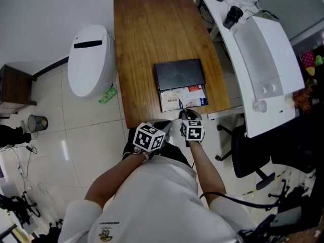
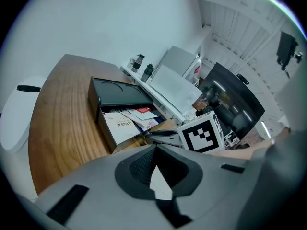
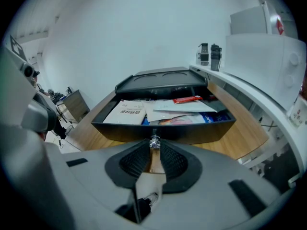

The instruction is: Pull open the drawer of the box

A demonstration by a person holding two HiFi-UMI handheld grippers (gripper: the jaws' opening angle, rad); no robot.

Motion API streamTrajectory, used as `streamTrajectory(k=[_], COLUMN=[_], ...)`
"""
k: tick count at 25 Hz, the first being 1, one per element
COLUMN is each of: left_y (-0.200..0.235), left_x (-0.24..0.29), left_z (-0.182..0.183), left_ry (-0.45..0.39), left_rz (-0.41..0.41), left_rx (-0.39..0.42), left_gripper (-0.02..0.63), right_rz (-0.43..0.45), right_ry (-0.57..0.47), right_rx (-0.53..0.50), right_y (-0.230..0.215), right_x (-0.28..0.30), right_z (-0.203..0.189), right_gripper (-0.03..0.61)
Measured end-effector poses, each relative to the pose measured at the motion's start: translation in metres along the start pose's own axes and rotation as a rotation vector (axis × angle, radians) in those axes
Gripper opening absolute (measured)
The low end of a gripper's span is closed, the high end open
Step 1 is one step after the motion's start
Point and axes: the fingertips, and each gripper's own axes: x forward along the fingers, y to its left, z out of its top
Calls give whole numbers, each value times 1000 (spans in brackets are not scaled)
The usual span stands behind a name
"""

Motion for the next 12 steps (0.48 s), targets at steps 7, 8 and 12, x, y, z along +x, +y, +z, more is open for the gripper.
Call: streamTrajectory(k=[7,8,12], left_y=[-5,-5,-6], left_x=[4,4,5], left_z=[-7,-7,-8], left_ry=[17,19,20], left_rz=[-8,-8,-7], left_rx=[1,2,1], left_gripper=[2,2,2], right_rz=[3,5,10], right_ry=[17,17,14], right_rx=[3,6,12], right_y=[-2,-1,0], right_x=[-7,-8,-9], right_z=[-9,-10,-10], right_gripper=[58,58,58])
